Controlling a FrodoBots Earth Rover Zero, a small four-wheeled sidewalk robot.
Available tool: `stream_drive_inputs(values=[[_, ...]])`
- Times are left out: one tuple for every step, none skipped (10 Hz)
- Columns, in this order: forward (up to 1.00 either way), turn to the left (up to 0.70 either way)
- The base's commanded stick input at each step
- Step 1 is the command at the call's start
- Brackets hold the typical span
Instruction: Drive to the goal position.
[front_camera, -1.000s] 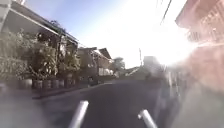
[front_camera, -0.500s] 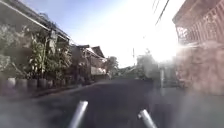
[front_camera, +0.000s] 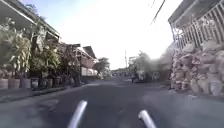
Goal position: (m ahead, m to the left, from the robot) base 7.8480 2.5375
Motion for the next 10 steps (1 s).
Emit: stream_drive_inputs(values=[[0.70,0.00],[0.70,0.00],[0.70,0.00],[0.70,0.00],[0.70,0.00],[0.70,0.00],[0.70,0.00],[0.70,0.00],[0.70,0.00],[0.70,0.00]])
